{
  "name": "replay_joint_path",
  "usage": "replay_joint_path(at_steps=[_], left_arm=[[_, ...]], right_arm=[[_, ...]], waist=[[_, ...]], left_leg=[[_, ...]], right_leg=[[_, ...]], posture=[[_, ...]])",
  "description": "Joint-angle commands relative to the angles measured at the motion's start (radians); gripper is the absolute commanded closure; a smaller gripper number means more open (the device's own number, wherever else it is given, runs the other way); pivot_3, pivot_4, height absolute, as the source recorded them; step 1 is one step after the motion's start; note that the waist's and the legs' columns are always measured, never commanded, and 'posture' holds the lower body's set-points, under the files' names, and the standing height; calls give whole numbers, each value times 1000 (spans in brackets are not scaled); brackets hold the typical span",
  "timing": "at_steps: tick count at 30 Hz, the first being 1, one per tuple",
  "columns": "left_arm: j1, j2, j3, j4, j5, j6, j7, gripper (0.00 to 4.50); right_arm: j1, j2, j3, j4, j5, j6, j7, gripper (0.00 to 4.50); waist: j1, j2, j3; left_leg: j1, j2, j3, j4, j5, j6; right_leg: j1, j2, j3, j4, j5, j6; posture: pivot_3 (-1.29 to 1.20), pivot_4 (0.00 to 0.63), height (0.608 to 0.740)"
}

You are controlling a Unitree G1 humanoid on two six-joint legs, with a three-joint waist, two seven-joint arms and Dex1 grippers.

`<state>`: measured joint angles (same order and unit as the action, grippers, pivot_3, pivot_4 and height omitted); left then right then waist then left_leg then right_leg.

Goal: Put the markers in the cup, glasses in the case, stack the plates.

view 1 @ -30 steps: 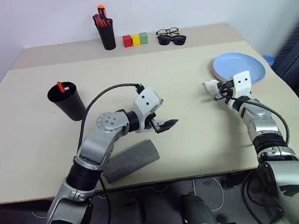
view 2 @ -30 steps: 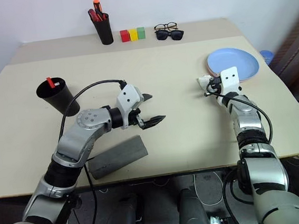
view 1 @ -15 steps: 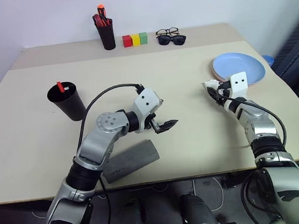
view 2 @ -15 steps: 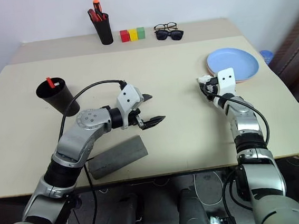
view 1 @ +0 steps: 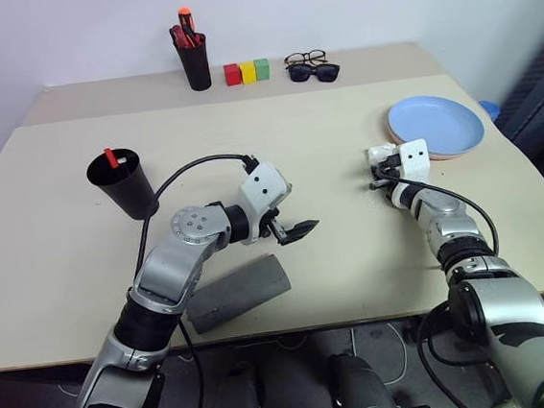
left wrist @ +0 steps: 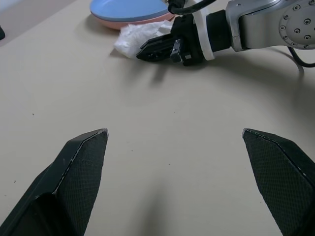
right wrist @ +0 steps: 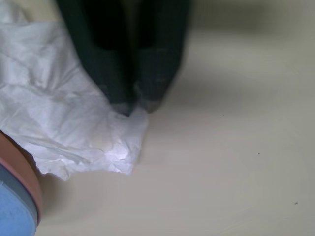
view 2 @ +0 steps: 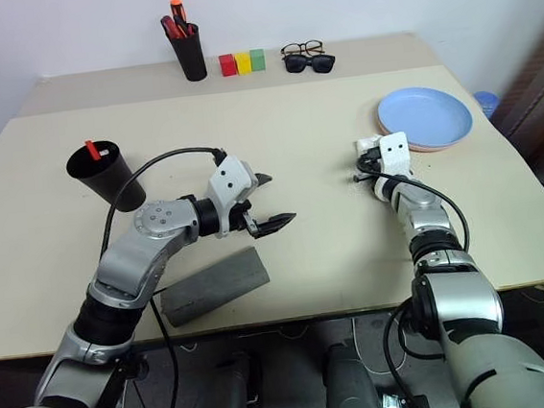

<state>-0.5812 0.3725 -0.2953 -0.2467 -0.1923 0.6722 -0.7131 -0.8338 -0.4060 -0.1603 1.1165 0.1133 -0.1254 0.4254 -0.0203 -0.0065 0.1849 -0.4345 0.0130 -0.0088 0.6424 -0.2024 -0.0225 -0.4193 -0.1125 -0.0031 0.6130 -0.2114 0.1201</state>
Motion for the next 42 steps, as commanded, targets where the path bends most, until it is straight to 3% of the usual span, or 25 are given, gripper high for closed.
replay_joint_path(at_steps=[1, 10, 17, 20, 23, 29, 33, 37, 40, 42], left_arm=[[7, 3, 30, -46, -18, -3, 6, 0], [6, -50, 60, -36, -77, -4, 13, 0], [-33, -86, 58, 0, -82, -14, 25, 0], [-34, -87, 55, 4, -82, -18, 27, 0], [-24, -82, 55, -4, -81, -15, 31, 0], [14, -93, 79, -19, -98, -20, 55, 0], [62, -123, 129, -8, -122, -73, 74, 0], [133, -120, 173, -33, -133, -143, 76, 0], [207, -129, 246, -70, -166, -199, 98, 0], [241, -126, 282, -89, -154, -223, 138, 0]], right_arm=[[-25, -15, -7, -16, -4, -28, 1, 4427], [-43, -131, -32, -186, 2, -18, 7, 4427], [-192, -245, -14, 12, -57, -54, -18, 4427], [-248, -274, -6, 123, -89, -68, -42, 3612], [-275, -284, 7, 168, -126, -91, -75, 2204], [-267, -302, -14, 134, -109, -202, -4, 2204], [-162, -308, -45, -24, -24, -206, 195, 2204], [133, -326, -72, -500, 134, 10, 373, 2204], [430, -366, -115, -904, 259, 221, 432, 2204], [564, -383, -156, -1061, 314, 299, 440, 2204]], waist=[[0, 0, 0], [3, 1, 1], [0, 1, 1], [0, 1, 2], [0, 0, 2], [0, 1, 3], [0, 0, 3], [13, -1, 4], [19, 0, 4], [20, 0, 4]], left_leg=[[0, 0, 0, 0, 0, 0], [0, 0, 0, 0, 0, 0], [0, 0, 0, 0, 0, 0], [0, 0, 0, -1, 0, 0], [0, 0, 0, -1, 0, 0], [0, 0, 0, -1, 0, 0], [0, 0, 1, -1, 0, 0], [0, 0, 0, -2, 0, 0], [0, 0, 0, -3, 0, 0], [0, 0, 0, -2, 0, 0]], right_leg=[[0, 0, 0, 0, 0, 0], [0, 0, 0, 0, 0, 0], [0, 0, 0, 0, 0, 0], [-1, 0, 0, -1, 0, 0], [-1, 0, 0, -1, 0, 0], [-1, 0, 0, -1, 0, 0], [-1, 0, 0, -1, 0, 0], [0, 0, 0, -1, 0, 1], [0, -1, 0, -2, -1, 1], [0, -1, 0, -2, -1, 1]], posture=[[0, 150, 740], [0, 150, 740], [0, 150, 740], [0, 150, 740], [0, 150, 740], [0, 150, 740], [0, 150, 740], [0, 150, 740], [0, 150, 740], [0, 150, 740]])
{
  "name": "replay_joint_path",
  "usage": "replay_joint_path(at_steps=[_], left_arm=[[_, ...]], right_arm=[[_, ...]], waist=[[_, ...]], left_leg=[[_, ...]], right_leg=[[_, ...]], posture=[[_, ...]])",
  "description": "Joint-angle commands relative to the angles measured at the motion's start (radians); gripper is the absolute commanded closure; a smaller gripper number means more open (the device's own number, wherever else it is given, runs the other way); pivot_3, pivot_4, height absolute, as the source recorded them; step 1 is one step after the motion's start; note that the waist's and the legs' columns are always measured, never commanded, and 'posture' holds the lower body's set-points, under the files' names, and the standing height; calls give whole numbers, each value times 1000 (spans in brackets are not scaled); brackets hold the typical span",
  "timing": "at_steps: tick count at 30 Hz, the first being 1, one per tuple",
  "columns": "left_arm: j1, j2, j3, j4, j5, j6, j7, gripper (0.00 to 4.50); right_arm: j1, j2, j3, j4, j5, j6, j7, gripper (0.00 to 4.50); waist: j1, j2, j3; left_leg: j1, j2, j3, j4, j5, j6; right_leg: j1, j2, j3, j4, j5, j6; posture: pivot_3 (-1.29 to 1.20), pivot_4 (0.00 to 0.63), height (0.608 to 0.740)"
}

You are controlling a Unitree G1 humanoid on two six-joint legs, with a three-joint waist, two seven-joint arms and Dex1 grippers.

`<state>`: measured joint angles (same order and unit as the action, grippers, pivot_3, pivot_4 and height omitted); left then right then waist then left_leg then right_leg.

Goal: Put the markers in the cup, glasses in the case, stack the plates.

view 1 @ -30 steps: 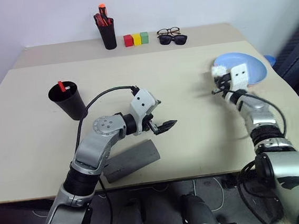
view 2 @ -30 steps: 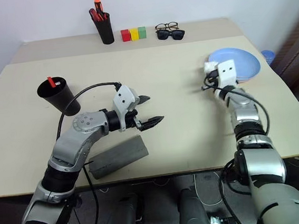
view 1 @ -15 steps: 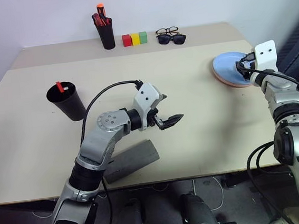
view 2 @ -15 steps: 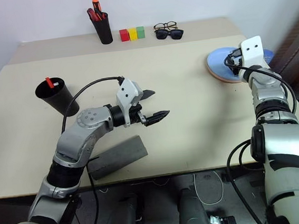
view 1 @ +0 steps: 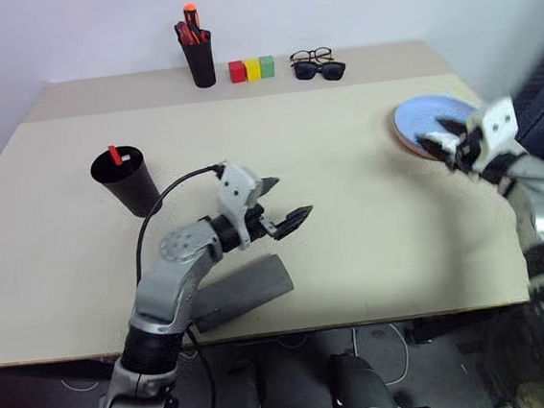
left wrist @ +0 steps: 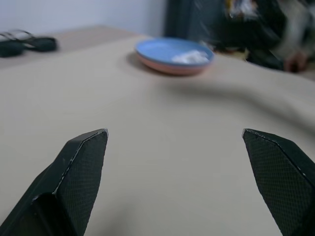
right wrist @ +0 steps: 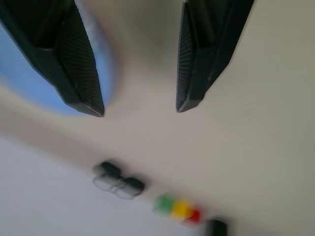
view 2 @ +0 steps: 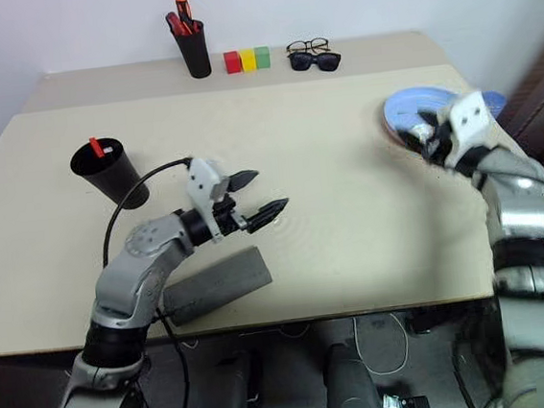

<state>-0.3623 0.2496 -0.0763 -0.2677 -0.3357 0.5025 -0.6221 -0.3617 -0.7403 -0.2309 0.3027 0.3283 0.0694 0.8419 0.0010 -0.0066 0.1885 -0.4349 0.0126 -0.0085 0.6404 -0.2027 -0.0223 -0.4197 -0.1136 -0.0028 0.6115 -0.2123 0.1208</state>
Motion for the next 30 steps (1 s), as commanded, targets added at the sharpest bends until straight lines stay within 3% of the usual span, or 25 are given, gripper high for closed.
replay_joint_path(at_steps=[1, 8, 13, 30], left_arm=[[42, -2, 77, -74, 3, -81, 67, 0], [206, 72, 165, -134, 34, -174, 103, 0], [311, 115, 211, -168, 8, -203, 93, 0], [420, 143, 235, -217, -48, -196, 99, 0]], right_arm=[[143, -52, -109, -307, 123, 139, 18, 2204], [362, -48, -239, -500, 160, 229, -24, 2204], [432, -15, -240, -574, 193, 250, -25, 2204], [422, 51, -212, -553, 175, 285, -125, 2204]], waist=[[-2, 0, 0], [-12, -1, 0], [-11, -1, 0], [-12, -1, 0]], left_leg=[[0, 0, 0, 0, 0, 0], [4, 2, 1, 2, -1, -1], [3, 2, 2, 0, -2, -1], [3, 2, 3, -5, -3, -2]], right_leg=[[0, 0, 0, 0, 0, 0], [3, 0, 0, -1, -1, 2], [4, -1, 0, -7, 0, 0], [6, -1, 0, -16, 0, 0]], posture=[[0, 150, 740], [0, 150, 740], [0, 150, 740], [0, 150, 740]])
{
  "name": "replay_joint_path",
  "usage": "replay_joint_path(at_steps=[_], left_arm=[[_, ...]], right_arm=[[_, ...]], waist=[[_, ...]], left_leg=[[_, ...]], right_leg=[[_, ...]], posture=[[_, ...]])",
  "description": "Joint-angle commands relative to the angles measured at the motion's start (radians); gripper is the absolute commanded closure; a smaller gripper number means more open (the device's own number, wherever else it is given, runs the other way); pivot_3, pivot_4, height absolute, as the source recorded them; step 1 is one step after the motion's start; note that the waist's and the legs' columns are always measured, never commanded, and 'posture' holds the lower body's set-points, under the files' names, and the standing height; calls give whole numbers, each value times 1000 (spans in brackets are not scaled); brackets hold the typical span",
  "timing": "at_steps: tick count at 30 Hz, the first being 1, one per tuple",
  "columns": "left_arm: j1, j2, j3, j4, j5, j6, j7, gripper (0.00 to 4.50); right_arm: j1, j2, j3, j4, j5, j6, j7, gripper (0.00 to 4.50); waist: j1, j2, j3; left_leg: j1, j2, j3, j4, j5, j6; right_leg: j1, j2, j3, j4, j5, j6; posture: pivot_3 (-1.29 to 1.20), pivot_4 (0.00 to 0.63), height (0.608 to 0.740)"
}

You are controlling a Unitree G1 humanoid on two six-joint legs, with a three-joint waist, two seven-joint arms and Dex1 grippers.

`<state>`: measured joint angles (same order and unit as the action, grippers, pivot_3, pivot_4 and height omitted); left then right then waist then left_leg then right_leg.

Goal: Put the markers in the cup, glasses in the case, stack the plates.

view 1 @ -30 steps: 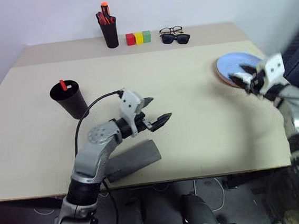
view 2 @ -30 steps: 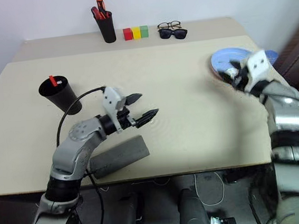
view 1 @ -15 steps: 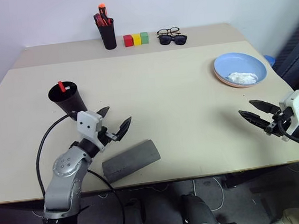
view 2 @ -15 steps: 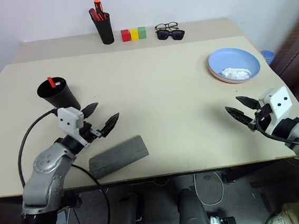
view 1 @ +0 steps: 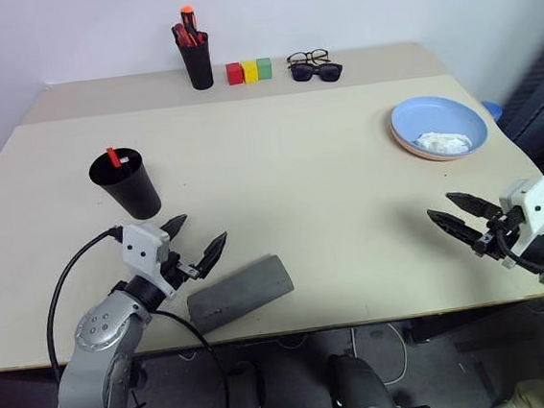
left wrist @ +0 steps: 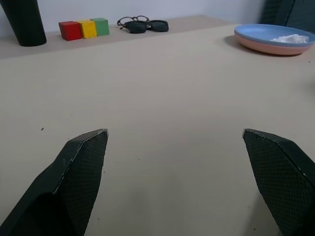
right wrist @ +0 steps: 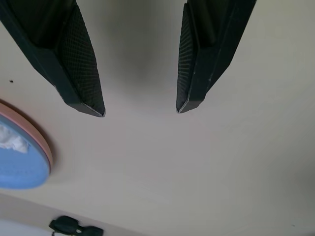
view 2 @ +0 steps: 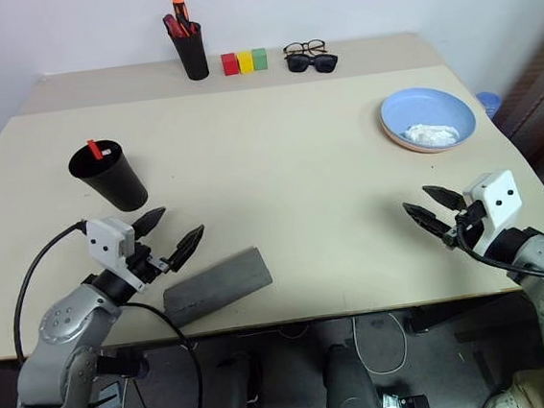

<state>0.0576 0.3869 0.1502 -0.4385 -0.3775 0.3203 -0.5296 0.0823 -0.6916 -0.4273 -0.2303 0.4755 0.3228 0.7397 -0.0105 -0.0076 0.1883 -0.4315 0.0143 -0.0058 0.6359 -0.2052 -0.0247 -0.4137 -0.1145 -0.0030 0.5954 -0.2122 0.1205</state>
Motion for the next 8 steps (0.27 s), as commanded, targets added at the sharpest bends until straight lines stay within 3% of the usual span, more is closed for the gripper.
replay_joint_path(at_steps=[1, 3, 5, 6, 8], left_arm=[[0, 6, 5, -52, -8, -11, 9, 0], [0, 7, 1, -59, -12, -5, 12, 0], [1, 10, 1, -62, -15, -3, 12, 0], [2, 11, 0, -63, -16, -1, 12, 0], [8, 17, -7, -77, -24, 13, 6, 0]], right_arm=[[-21, -3, -13, -24, 34, 39, -13, 1940], [-19, -5, -13, -32, 45, 53, -5, 1359], [-15, -5, -10, -40, 47, 63, -3, 321], [-14, -4, -8, -42, 44, 62, -4, 39], [-11, -7, -4, -47, 38, 58, 0, 39]], waist=[[0, 0, 0], [0, 0, 0], [1, 0, 0], [0, 0, 0], [0, 0, 0]], left_leg=[[0, 0, 0, 0, 0, 0], [0, 0, 0, 0, 0, 0], [0, 0, 0, -1, 0, 1], [0, 0, 0, -1, 0, 1], [0, 0, 0, -2, 0, 1]], right_leg=[[0, 0, 0, 0, 0, 0], [0, 0, 0, 0, 0, 0], [0, 0, 0, 0, 0, 0], [0, 0, 0, 0, 0, 0], [-1, 0, 0, 0, 0, 0]], posture=[[0, 150, 740], [0, 150, 740], [0, 150, 740], [0, 150, 740], [0, 150, 740]])
